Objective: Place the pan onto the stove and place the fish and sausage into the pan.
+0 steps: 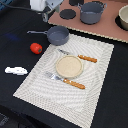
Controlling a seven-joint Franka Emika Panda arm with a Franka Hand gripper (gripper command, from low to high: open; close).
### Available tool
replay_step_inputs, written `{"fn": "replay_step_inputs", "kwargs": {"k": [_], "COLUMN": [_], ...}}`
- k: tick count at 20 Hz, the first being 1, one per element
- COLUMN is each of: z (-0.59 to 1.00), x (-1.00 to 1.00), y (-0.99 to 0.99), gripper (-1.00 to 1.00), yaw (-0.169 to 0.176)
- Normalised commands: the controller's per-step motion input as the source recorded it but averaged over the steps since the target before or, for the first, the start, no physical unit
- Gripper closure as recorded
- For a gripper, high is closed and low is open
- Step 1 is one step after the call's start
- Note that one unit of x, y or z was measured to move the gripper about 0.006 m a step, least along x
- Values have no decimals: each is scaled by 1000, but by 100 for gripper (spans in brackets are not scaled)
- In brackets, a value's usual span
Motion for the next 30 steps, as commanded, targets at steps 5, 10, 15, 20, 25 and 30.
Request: {"fn": "replay_step_inputs", "kwargs": {"k": [5,10,15,20,25,30], "z": [-466,-283,-327,-283,-195,-229], "x": [5,21,15,0,0,0], "y": [-174,-134,-8,-24,0,0], "gripper": [-100,-100,-100,-100,-100,-100], "yaw": [-60,-54,-46,-45,-45,-42]}}
